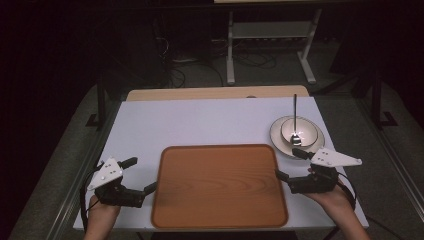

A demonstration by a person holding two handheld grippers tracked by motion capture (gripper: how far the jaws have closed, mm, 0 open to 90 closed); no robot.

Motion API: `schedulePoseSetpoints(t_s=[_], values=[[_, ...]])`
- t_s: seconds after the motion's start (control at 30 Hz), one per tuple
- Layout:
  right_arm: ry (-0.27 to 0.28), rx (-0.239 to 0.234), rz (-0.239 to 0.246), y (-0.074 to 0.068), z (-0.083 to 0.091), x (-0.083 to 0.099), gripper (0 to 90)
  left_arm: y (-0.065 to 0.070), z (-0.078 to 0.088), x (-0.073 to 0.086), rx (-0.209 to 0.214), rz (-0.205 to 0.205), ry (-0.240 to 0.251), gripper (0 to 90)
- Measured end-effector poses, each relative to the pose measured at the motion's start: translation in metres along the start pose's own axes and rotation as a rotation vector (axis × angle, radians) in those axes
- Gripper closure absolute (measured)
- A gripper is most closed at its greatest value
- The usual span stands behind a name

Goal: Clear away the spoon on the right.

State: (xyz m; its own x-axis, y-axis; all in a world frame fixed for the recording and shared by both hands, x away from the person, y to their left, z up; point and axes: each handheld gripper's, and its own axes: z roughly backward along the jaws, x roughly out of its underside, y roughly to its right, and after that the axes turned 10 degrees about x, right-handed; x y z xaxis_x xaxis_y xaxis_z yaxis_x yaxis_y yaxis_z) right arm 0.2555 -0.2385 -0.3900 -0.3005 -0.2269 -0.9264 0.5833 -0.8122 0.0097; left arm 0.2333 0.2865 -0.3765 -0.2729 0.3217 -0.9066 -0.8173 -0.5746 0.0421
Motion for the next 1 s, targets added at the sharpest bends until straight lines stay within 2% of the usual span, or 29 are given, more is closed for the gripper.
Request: schedulePoseSetpoints(t_s=[0.33, 0.43, 0.67, 1.0], values=[[0.002, 0.005, -0.013, 0.005, -0.006, -0.004, 8.0, 0.000, 0.002, 0.001, -0.007, 0.005, -0.003, 0.0], [0.011, 0.019, -0.013, 0.007, -0.008, -0.008, 8.0, 0.000, 0.003, 0.001, -0.007, 0.008, 0.011, 0.0], [0.018, 0.040, -0.013, 0.012, -0.013, -0.015, 8.0, -0.001, 0.002, 0.001, -0.013, -0.001, 0.003, 0.0], [0.013, 0.057, -0.015, 0.022, -0.018, -0.024, 8.0, -0.001, 0.002, 0.002, -0.012, 0.007, -0.003, 0.0]])
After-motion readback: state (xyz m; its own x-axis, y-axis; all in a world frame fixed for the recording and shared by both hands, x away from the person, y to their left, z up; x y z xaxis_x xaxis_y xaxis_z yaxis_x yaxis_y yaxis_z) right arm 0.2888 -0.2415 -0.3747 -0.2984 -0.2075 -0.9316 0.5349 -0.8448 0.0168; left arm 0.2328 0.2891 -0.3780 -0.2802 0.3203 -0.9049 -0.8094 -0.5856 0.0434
